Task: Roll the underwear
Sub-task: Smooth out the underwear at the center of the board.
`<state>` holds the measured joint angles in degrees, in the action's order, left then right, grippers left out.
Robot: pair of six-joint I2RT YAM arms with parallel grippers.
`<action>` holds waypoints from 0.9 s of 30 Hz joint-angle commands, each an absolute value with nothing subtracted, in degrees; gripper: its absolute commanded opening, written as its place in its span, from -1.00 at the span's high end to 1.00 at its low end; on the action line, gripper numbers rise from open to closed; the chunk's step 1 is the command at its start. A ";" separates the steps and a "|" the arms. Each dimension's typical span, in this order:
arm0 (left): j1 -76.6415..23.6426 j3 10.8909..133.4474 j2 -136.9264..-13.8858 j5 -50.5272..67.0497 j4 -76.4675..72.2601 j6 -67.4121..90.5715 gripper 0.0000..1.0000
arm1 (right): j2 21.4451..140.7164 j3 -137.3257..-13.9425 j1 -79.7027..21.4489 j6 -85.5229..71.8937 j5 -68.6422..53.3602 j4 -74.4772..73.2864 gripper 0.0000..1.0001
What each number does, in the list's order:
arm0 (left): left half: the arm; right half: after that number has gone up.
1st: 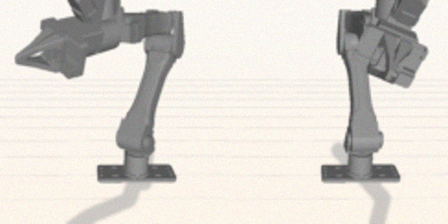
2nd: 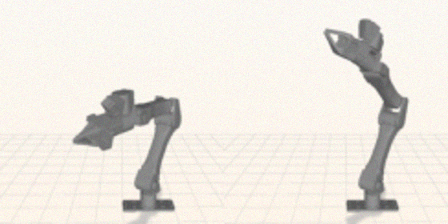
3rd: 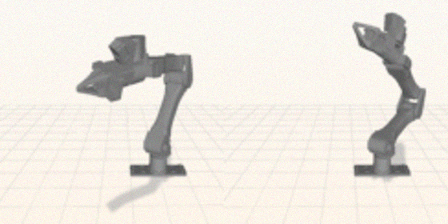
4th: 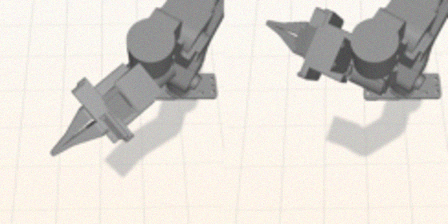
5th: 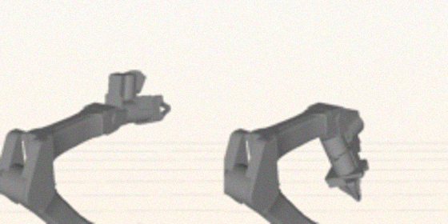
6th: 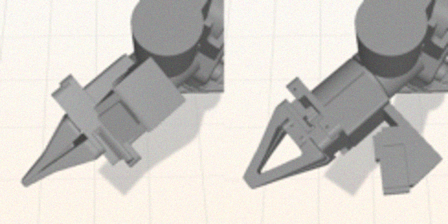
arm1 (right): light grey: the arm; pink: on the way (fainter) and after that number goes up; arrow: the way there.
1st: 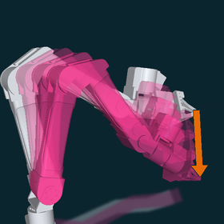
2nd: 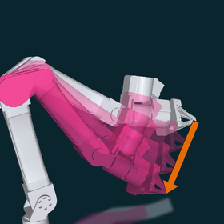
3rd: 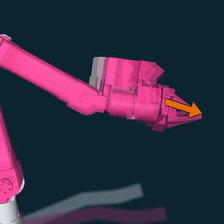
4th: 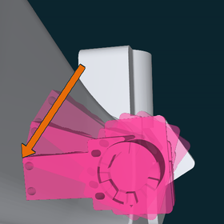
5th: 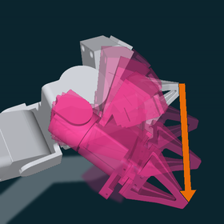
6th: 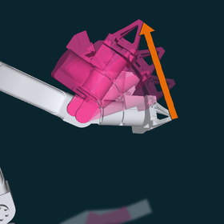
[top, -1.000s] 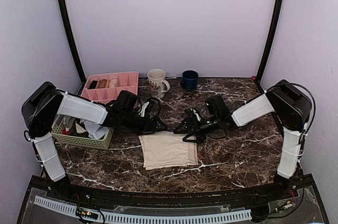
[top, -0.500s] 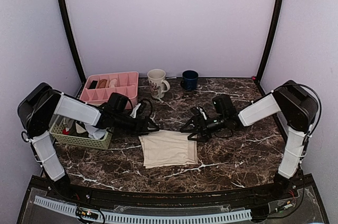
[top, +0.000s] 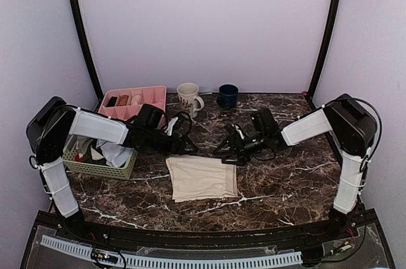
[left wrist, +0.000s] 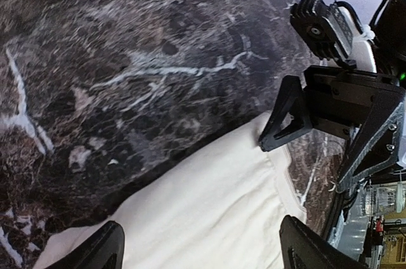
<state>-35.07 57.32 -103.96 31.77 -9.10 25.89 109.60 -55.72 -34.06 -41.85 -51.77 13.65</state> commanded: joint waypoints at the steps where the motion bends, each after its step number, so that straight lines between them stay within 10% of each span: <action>1: -33.87 54.75 -106.43 29.02 -7.45 25.76 -0.75 | 114.02 -57.99 -34.00 -35.84 -50.53 7.22 -0.65; 27: -42.49 48.74 -93.07 29.57 -2.01 14.60 -0.50 | 101.30 -57.35 -39.13 -29.75 -48.91 -6.11 -0.49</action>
<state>-38.30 47.70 -91.05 28.42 -3.57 16.91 103.63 -58.96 -36.64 -31.90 -49.28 -2.81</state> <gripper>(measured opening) 0.786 0.774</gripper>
